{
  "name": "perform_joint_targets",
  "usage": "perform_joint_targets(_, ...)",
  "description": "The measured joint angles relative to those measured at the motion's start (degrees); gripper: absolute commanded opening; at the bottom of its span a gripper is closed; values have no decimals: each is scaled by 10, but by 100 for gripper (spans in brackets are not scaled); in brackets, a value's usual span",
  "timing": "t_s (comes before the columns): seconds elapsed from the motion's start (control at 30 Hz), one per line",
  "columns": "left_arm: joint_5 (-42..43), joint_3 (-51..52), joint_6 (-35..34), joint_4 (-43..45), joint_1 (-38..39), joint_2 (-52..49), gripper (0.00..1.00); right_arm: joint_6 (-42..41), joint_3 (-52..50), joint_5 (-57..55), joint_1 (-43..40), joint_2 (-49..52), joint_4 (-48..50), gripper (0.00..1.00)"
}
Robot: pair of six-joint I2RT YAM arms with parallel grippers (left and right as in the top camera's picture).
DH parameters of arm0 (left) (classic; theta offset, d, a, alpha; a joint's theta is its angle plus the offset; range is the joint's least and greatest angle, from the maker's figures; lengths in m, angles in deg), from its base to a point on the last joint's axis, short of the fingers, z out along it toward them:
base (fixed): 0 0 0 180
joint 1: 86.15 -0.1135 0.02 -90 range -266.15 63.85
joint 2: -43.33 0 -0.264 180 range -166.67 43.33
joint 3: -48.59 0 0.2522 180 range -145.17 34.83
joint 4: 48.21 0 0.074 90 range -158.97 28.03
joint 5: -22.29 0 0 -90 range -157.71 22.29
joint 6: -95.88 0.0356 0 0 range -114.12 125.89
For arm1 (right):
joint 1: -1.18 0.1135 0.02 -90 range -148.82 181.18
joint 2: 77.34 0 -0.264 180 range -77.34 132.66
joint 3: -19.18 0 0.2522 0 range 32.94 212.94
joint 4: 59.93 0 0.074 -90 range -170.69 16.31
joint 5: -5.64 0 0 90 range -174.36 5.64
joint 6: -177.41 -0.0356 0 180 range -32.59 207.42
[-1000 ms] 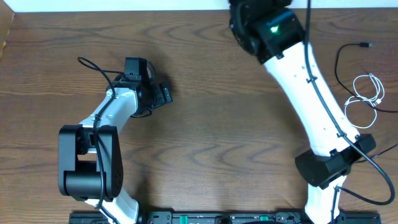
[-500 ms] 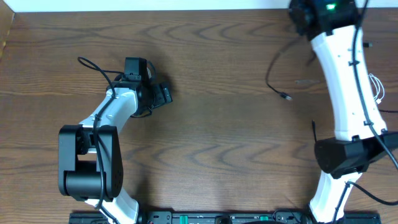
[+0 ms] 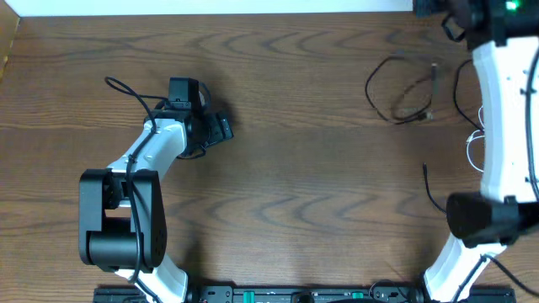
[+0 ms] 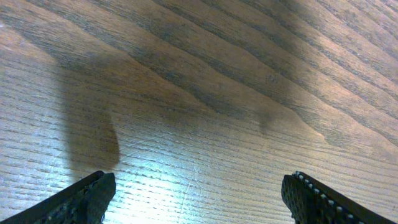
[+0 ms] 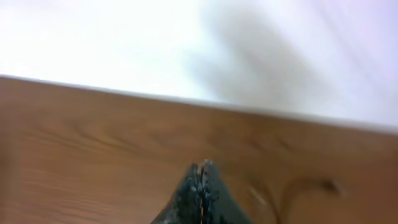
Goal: Untangle cables
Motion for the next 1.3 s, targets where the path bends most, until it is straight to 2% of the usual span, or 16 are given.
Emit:
perform_joint_targets(0.27, 0, 0, 0, 0, 0, 0, 90, 32, 5, 216, 0, -162, 90, 1)
perform_joint_targets(0.4, 0, 0, 0, 0, 0, 0, 90, 45, 16, 250, 1, -215, 82, 2)
perform_joint_targets(0.5, 0, 0, 0, 0, 0, 0, 90, 47, 19, 221, 1, -231, 36, 24)
perform_joint_targets(0.6, 0, 0, 0, -4, 0, 0, 90, 48, 19, 164, 1, -224, -41, 39)
perform_joint_targets(0.67, 0, 0, 0, -6, 0, 0, 90, 49, 17, 109, 1, -205, -115, 63)
perform_joint_targets(0.73, 0, 0, 0, -7, 0, 0, 90, 37, 15, 61, 0, -184, -174, 73)
perform_joint_targets(0.93, 0, 0, 0, -7, 0, 0, 90, -34, 10, -48, -12, -99, -317, 82)
perform_joint_targets(1.2, 0, 0, 0, -7, 0, 0, 90, -133, 9, -72, -43, 21, -389, 85)
perform_joint_targets(1.3, 0, 0, 0, -7, 0, 0, 90, -151, 9, -68, -43, 73, -409, 99)
